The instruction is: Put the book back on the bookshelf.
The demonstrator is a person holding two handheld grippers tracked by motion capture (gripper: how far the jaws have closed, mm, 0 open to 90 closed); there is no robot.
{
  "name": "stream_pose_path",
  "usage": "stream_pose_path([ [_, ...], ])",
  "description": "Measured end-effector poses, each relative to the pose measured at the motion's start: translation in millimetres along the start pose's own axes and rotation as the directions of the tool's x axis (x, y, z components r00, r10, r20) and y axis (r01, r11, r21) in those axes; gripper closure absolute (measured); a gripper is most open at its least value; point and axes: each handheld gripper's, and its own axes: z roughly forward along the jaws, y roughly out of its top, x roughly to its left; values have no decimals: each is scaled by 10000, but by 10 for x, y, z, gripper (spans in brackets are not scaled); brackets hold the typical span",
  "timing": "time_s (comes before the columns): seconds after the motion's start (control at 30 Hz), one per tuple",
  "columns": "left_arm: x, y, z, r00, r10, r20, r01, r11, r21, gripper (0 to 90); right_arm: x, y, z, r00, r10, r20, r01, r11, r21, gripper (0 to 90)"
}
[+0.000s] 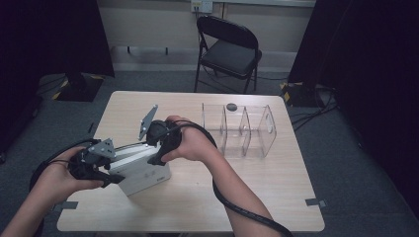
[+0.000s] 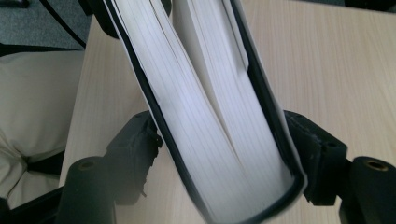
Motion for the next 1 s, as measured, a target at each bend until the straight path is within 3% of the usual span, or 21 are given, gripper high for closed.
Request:
stream_pose_path([
  [0.2,13,-21,-1,9999,-79,-93,78,10000,-7,559,3,10,29,9999,-27,161,29,9999,-130,319],
  [0.43,33,-91,7,9985,-289,-457,276,9992,-294,459,74,58,-29,9999,-85,-81,88,9993,357,466],
  [0.53,53,-116,5,9958,-563,-718,534,9977,-418,430,102,64,-51,9995,-178,-258,189,9989,424,505],
  [0.57,65,-123,-5,9957,-597,-705,569,9976,-404,436,115,64,-54,9997,-37,-255,48,9990,437,508],
  [0.7,86,-158,-40,9886,-628,-1371,645,9979,78,413,135,45,-83,9996,211,-174,-201,9981,587,522],
  [0.8,107,-208,-44,9885,-789,-1293,794,9968,-16,410,139,-3,-127,9995,279,-168,-266,9969,745,521],
  [1.0,114,-256,96,9885,-989,-1143,931,9941,-550,399,140,-195,-260,9957,923,-26,-918,9921,850,520],
])
